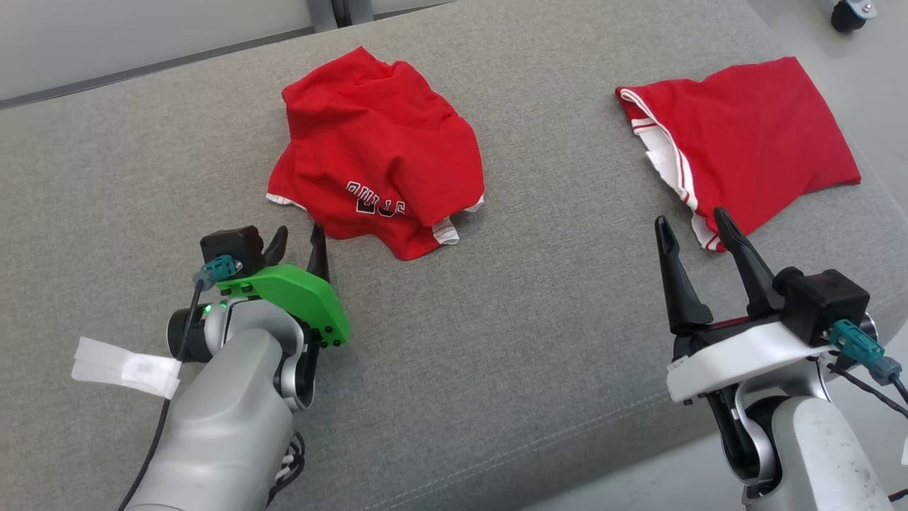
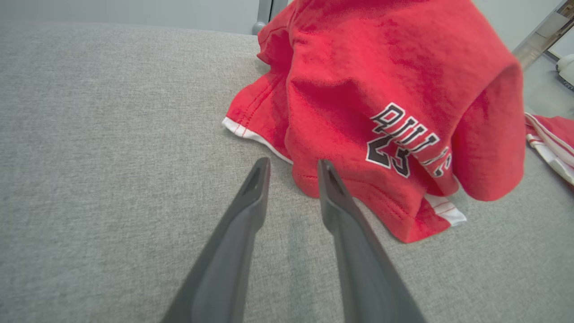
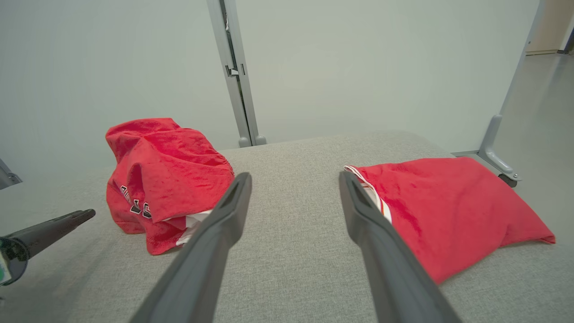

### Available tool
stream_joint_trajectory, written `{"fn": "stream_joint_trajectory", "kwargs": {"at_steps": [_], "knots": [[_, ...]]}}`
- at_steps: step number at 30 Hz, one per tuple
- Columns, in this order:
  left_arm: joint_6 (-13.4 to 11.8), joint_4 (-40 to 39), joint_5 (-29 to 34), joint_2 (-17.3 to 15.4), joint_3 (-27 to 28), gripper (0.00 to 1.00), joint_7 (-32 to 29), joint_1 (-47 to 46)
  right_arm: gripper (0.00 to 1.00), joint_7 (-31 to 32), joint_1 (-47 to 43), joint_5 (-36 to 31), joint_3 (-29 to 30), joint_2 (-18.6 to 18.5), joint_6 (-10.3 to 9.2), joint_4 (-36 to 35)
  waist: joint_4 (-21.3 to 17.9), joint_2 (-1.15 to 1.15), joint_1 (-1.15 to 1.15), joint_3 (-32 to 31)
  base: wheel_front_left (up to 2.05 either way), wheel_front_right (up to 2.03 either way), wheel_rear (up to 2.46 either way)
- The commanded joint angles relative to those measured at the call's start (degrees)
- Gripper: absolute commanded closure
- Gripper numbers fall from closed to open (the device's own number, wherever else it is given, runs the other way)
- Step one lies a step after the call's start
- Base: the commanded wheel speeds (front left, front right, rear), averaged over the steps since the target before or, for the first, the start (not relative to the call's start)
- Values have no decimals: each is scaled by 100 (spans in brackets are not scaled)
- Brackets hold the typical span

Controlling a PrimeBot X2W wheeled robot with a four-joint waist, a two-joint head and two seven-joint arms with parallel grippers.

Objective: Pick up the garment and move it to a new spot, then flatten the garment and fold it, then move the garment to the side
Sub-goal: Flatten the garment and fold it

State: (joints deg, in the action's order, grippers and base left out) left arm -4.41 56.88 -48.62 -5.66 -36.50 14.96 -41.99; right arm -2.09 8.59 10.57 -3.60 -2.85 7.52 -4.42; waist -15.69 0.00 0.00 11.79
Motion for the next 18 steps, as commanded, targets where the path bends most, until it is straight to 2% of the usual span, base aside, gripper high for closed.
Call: {"fn": "stream_joint_trajectory", "kwargs": {"at_steps": [1, 10, 13, 17, 18], "knots": [[-5, 19, 82, -42, 39, 0, 22, 64, 0, 7, 33, 27, 5, -9, -7, -18, -51, 0, 0, 18, 0, 0, 0], [222, 558, 25, -26, 101, 0, 22, -278, 0, 32, 93, -49, 61, -7, -7, -125, -470, 0, 0, 334, 0, 0, 0], [374, 779, 42, -56, 75, 0, 18, -439, 0, 26, 110, -45, 81, -7, -7, -165, -574, 0, 0, 469, 0, 0, 0], [461, 894, 109, -77, 71, 0, 20, -592, 0, 4, 111, -49, 107, -8, -7, -192, -594, 0, 0, 549, 0, 0, 0], [469, 825, 144, -99, 111, 23, 21, -646, 0, -2, 113, -53, 122, -8, -7, -196, -581, 0, 0, 565, 0, 0, 0]]}}
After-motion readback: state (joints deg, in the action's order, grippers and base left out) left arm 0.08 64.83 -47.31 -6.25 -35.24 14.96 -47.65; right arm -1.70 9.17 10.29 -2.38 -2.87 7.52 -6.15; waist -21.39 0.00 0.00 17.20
